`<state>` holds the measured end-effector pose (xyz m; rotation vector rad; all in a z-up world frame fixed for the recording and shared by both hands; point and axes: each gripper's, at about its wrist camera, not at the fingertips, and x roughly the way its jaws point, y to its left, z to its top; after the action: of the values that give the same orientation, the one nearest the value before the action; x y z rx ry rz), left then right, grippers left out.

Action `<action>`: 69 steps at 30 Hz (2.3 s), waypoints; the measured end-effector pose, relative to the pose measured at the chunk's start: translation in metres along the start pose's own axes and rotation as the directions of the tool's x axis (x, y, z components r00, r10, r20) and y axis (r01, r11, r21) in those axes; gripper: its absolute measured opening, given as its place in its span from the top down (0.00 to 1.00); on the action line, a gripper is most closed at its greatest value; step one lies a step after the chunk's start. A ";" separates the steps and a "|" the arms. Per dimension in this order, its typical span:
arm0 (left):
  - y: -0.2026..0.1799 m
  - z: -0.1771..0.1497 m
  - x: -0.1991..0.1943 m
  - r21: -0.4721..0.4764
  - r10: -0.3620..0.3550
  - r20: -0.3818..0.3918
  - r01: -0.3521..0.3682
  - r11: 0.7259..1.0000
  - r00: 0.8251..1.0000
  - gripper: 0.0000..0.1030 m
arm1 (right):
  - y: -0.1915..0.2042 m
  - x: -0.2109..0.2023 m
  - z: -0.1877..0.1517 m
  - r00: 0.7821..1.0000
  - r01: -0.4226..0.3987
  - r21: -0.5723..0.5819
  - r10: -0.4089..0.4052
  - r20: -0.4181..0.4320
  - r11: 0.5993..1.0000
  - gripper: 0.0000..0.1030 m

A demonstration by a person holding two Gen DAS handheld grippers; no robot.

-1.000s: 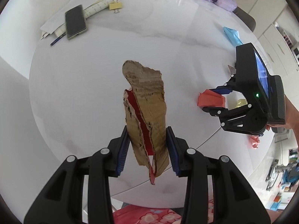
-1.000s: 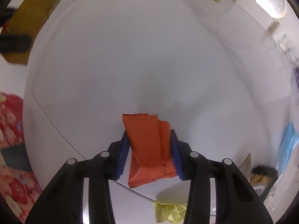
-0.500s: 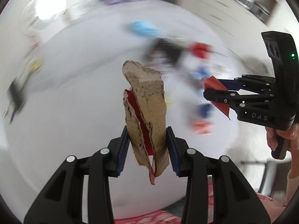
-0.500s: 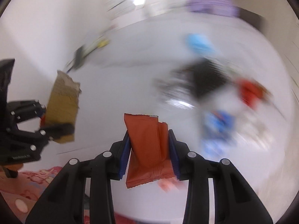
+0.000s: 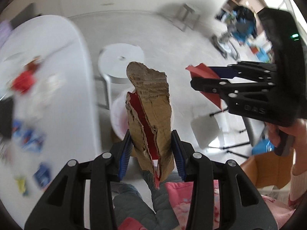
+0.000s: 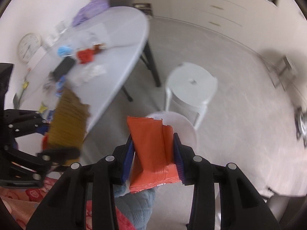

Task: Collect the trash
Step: 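Carry both items over the white bin and open both tools, then grasp the yellow paper with the left tool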

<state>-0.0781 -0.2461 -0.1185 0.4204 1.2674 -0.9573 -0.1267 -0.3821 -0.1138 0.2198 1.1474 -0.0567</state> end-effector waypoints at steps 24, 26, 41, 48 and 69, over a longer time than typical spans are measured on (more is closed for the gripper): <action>0.044 0.015 -0.057 -0.410 0.241 0.086 -0.187 0.893 0.967 0.08 | -0.019 0.058 0.012 0.989 -0.118 -0.069 0.111 -0.100 0.991 0.02; 0.054 0.004 -0.071 -0.458 0.262 0.099 -0.190 0.869 0.960 0.08 | -0.015 0.056 0.017 0.990 -0.113 -0.070 0.106 -0.094 0.991 0.02; 0.128 -0.093 -0.122 -0.702 0.410 0.069 -0.248 0.668 0.910 0.08 | 0.051 0.040 0.054 0.990 -0.138 -0.170 0.133 -0.042 0.976 0.02; 0.177 -0.141 -0.129 -0.731 0.467 0.029 -0.300 0.613 0.884 0.08 | 0.117 0.047 0.070 0.984 -0.178 -0.231 0.174 -0.041 0.956 0.02; 0.304 -0.187 -0.043 -0.622 0.406 -0.094 -0.372 0.689 0.909 0.37 | 0.261 0.098 0.083 0.981 -0.152 -0.264 0.114 -0.155 0.952 0.02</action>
<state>0.0484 0.0799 -0.2019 0.1159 1.2981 -0.1387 0.0292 -0.1367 -0.1327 0.0532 1.2614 0.2407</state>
